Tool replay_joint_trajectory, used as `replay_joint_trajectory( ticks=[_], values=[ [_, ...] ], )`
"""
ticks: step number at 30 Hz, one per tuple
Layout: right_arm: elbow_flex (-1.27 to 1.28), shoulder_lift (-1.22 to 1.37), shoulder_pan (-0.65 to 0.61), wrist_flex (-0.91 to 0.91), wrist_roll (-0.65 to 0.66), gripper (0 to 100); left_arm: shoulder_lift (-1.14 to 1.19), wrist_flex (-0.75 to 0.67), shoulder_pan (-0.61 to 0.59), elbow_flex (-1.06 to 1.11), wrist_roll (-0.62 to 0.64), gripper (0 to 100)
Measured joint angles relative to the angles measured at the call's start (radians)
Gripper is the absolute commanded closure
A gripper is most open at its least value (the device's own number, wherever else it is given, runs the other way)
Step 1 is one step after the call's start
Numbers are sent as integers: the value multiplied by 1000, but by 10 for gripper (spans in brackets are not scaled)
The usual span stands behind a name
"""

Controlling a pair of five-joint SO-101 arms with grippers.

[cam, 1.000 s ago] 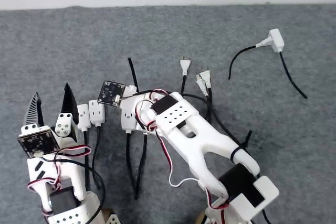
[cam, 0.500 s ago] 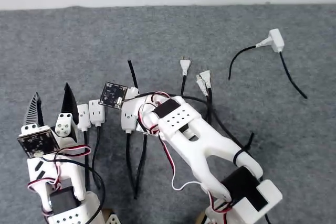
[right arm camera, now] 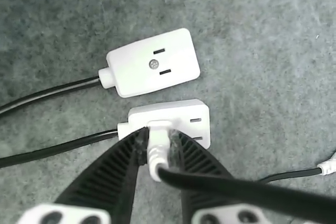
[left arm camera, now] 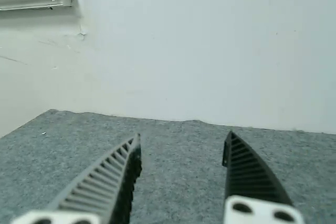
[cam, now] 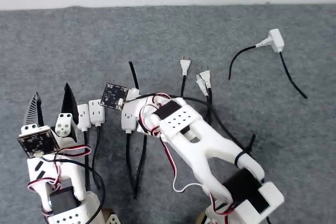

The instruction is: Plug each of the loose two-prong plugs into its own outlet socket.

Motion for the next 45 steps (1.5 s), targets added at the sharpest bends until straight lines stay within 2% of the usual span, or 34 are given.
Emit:
replay_joint_trajectory(
  ticks=[15,45],
  values=[
    [23,94,0,-75,6,990,0,0,0,0,0,757],
    [-6,127,0,-46,5,985,0,0,8,0,0,757]
  ],
)
